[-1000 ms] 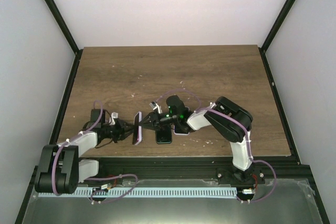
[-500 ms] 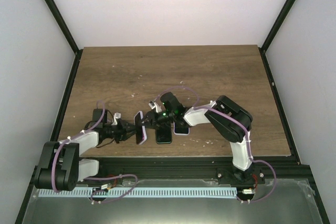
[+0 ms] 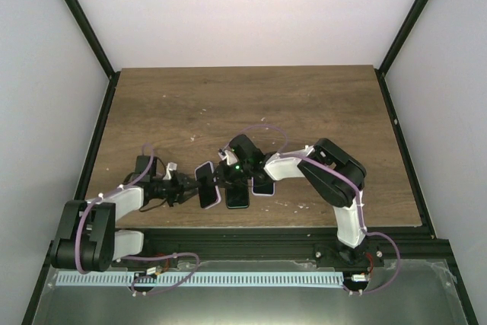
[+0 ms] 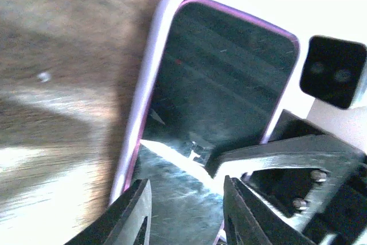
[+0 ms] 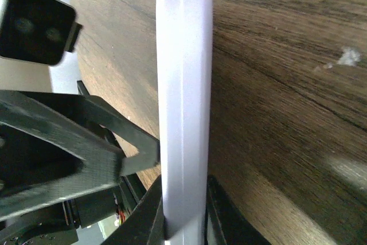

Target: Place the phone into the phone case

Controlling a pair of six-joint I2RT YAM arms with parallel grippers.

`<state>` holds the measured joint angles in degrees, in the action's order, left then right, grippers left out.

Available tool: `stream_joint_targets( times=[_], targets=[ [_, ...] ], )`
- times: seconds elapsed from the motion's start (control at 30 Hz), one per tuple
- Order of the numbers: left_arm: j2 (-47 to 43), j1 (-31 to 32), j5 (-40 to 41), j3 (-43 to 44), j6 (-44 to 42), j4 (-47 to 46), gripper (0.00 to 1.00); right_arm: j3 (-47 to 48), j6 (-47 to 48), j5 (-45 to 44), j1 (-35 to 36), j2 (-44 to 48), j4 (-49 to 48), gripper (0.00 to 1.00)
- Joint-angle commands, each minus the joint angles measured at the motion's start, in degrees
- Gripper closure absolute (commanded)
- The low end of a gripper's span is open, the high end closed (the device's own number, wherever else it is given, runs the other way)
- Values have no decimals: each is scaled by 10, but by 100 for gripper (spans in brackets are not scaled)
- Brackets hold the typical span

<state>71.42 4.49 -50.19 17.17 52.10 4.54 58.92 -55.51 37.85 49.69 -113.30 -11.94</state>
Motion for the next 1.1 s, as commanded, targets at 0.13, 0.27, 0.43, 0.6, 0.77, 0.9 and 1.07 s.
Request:
stream_joint_targets(
  times=[0.13, 0.27, 0.43, 0.6, 0.77, 0.9, 1.07],
  targets=[
    [-66, -39, -23, 74, -81, 122, 49, -51, -50, 71, -33, 59, -117, 93],
    [-89, -42, -76, 93, -97, 130, 33, -93, -109, 120, -60, 102, -210, 93],
    [-125, -42, -157, 90, -42, 45, 26, -129, -204, 149, -79, 142, -341, 93],
    [-146, -31, -199, 76, 48, -57, 26, -144, -289, 139, -82, 159, -449, 94],
    [-146, 12, -204, 43, 137, -194, 27, -166, -370, 112, -82, 154, -571, 94],
    [-154, 35, -193, 16, 202, -292, 29, -170, -377, 96, -82, 161, -574, 94],
    [-171, 41, -183, -4, 263, -354, 30, -180, -372, 82, -83, 167, -560, 93]
  ],
)
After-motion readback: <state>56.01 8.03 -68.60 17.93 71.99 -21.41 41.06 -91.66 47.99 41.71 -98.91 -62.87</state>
